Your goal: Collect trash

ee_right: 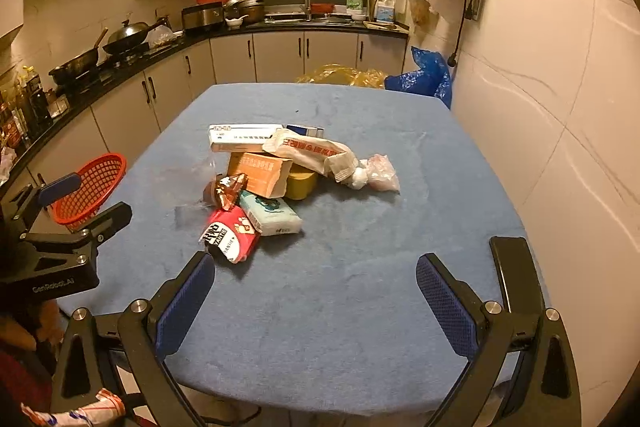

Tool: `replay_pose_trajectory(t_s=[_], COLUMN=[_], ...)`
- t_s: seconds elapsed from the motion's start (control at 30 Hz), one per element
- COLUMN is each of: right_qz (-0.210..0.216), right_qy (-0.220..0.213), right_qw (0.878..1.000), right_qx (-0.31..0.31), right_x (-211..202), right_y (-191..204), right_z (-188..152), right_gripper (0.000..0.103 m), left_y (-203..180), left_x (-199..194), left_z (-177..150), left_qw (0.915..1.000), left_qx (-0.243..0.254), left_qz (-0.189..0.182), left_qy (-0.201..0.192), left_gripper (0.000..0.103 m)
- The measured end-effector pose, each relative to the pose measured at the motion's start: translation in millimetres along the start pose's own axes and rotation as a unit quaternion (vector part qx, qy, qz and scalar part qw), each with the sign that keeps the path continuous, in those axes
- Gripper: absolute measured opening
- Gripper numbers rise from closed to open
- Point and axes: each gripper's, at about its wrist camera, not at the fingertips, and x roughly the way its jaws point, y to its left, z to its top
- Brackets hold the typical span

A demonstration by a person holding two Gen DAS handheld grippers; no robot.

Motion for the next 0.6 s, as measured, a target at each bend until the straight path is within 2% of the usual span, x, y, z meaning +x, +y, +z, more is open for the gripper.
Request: replay_pose_trajectory(t_s=[0.37, 0.6], right_qz=[0.010, 0.018], right_qy=[0.028, 0.026], right_qw=[0.999, 0.999], right_qx=[-0.027, -0.034], right_x=[4, 2], right_y=[2, 5], right_z=[-14, -19], right_gripper=[0.102, 0.102], left_y=[-4, 0], left_x=[-5, -10], left_z=[-6, -14], left_qw=[1.0000, 0.9998], left_qx=[0.005, 0.000], left_qz=[-0.001, 0.012], left_qy=[0.008, 0.018], left_gripper=[0.103, 0.103])
